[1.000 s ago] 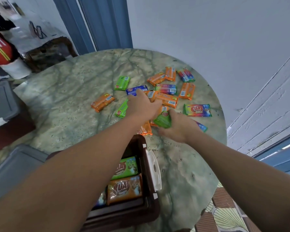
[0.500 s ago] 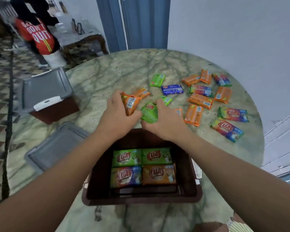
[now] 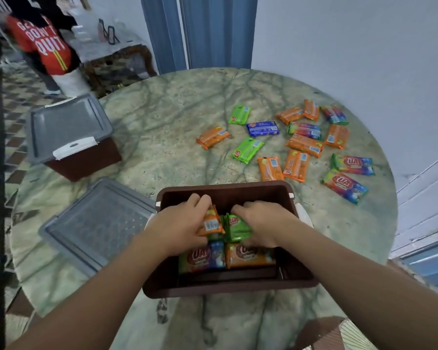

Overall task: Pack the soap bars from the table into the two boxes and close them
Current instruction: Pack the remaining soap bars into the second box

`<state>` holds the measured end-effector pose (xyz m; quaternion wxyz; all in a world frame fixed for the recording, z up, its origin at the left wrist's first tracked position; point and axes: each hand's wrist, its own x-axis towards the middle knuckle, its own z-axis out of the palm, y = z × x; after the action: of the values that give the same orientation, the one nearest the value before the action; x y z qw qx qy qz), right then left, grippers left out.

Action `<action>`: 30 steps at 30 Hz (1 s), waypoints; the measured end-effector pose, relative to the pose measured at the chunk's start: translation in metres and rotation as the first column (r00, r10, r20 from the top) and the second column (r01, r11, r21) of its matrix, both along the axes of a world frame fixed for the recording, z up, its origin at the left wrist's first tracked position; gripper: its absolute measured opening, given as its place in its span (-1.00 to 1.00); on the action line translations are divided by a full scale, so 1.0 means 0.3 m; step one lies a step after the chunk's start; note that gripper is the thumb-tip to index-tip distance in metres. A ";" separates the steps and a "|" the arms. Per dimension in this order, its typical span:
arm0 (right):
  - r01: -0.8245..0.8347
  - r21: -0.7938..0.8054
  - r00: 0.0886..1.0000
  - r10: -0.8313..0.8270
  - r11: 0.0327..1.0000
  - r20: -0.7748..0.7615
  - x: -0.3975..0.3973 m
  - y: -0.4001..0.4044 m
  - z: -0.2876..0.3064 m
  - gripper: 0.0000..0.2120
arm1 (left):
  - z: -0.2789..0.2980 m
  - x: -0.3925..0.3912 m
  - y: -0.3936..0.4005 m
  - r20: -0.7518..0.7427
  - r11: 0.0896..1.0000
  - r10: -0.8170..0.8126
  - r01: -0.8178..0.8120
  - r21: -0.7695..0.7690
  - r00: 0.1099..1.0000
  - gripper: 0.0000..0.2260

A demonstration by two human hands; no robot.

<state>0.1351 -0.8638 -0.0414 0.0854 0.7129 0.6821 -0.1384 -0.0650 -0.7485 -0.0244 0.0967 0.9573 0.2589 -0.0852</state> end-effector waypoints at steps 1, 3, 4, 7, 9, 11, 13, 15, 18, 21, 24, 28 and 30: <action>0.020 -0.004 1.000 -0.020 1.000 -0.014 -0.003 0.003 -0.012 -0.23 | -0.009 0.000 0.001 -0.039 0.999 -0.027 0.029 0.034 0.999 -0.48; 0.040 0.025 0.999 -0.039 0.999 -0.030 -0.010 0.004 -0.027 -0.22 | -0.026 0.001 0.006 -0.101 0.990 -0.099 0.108 0.091 0.990 -0.53; 0.043 0.039 0.999 -0.042 0.998 -0.028 -0.013 0.000 -0.034 -0.22 | -0.033 0.003 0.008 -0.125 0.984 -0.128 0.142 0.106 0.984 -0.56; 0.041 0.063 0.999 -0.041 0.997 -0.005 -0.015 -0.004 -0.042 -0.22 | -0.037 0.011 0.017 -0.116 0.984 -0.151 0.161 0.080 0.982 -0.64; 0.042 0.057 0.999 -0.042 0.998 0.002 -0.012 0.001 -0.043 -0.23 | -0.035 0.013 0.022 -0.083 0.989 -0.136 0.140 0.042 0.987 -0.72; 0.042 0.054 0.999 -0.043 0.998 0.009 -0.014 0.002 -0.042 -0.22 | -0.039 0.008 0.024 -0.049 0.992 -0.124 0.125 0.028 0.991 -0.79; 0.041 0.058 0.999 -0.042 0.997 0.013 -0.016 0.002 -0.038 -0.21 | -0.041 0.001 0.022 0.008 0.994 -0.107 0.107 0.021 0.994 -0.82; 0.045 0.065 0.999 -0.046 0.997 0.011 -0.018 0.000 -0.036 -0.21 | -0.040 0.000 0.019 0.055 0.996 -0.092 0.091 0.015 0.994 -0.74; 0.047 0.074 0.999 -0.048 0.996 0.009 -0.020 0.003 -0.035 -0.22 | -0.037 0.006 0.024 0.035 0.999 -0.033 0.034 -0.023 0.999 -0.66; 0.045 0.072 0.999 -0.045 0.996 0.006 -0.019 0.006 -0.036 -0.22 | -0.038 0.014 0.032 -0.043 0.999 -0.032 0.031 -0.028 0.999 -0.64; 0.048 0.069 0.999 -0.049 0.996 0.008 -0.020 0.007 -0.038 -0.22 | -0.033 0.016 0.033 0.016 0.999 -0.027 0.028 -0.023 0.999 -0.63; 0.057 0.057 0.998 -0.057 0.997 -0.002 -0.019 0.005 -0.039 -0.22 | -0.030 0.006 0.025 0.040 0.998 -0.042 0.040 0.038 0.998 -0.59; 0.057 0.051 0.998 -0.057 0.997 -0.003 -0.020 0.004 -0.036 -0.22 | -0.026 0.001 0.020 0.016 0.997 -0.045 0.044 0.062 0.999 -0.60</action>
<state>0.1292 -0.8626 -0.0520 0.0629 0.7339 0.6649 -0.1240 -0.0648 -0.7424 -0.0321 0.0674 0.9660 0.2392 -0.0708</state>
